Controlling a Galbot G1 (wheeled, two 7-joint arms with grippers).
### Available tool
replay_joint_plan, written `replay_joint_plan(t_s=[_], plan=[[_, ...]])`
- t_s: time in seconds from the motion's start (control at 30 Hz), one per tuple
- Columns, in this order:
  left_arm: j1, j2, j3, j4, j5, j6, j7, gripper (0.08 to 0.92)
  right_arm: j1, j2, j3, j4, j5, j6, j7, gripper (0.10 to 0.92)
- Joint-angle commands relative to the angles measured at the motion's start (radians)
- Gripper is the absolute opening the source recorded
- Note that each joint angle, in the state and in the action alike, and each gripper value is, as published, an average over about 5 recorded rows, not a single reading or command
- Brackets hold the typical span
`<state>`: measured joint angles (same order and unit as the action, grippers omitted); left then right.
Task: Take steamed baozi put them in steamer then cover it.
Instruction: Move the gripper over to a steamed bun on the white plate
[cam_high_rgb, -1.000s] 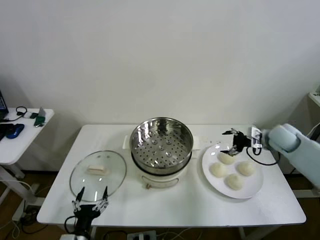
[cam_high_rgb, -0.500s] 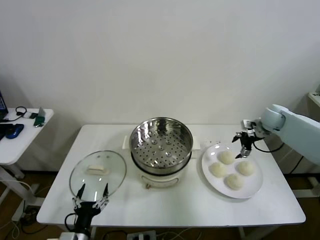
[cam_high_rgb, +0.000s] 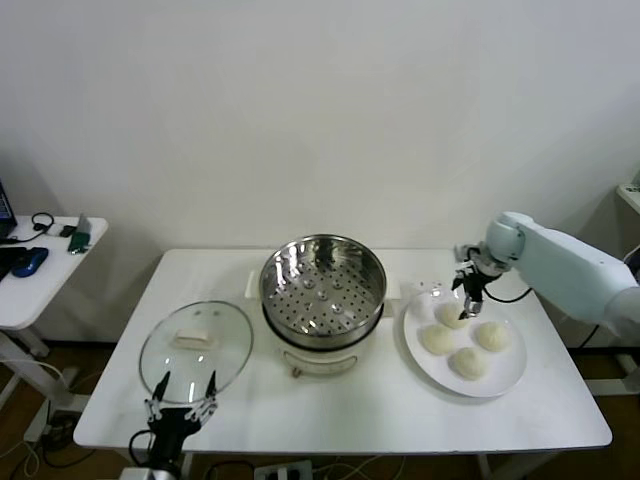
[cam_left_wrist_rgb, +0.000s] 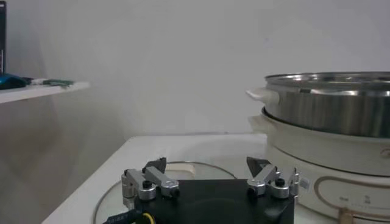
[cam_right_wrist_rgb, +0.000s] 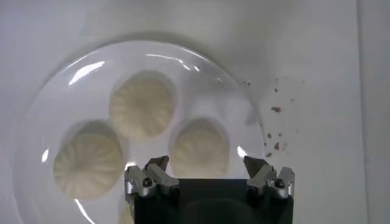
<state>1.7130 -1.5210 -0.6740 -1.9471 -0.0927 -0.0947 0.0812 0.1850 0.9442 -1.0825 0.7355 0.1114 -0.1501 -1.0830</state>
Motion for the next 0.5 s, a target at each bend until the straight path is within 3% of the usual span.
replay_joint_plan(t_s=[0.03, 0.3, 0.5], plan=[[-0.001, 0.0, 0.001, 0.003, 0.001, -0.001, 0.001, 0.823, -0.053, 0.059, 0.055, -0.122, -0.077, 0.014, -0.012, 0.823], [-0.006, -0.002, 0.004, 0.013, 0.003, -0.001, -0.001, 0.823, -0.056, 0.069, 0.074, -0.157, -0.09, 0.025, -0.013, 0.804], [-0.007, -0.001, 0.0, 0.016, 0.003, -0.002, -0.004, 0.823, -0.058, 0.068, 0.082, -0.148, -0.062, 0.032, -0.012, 0.682]])
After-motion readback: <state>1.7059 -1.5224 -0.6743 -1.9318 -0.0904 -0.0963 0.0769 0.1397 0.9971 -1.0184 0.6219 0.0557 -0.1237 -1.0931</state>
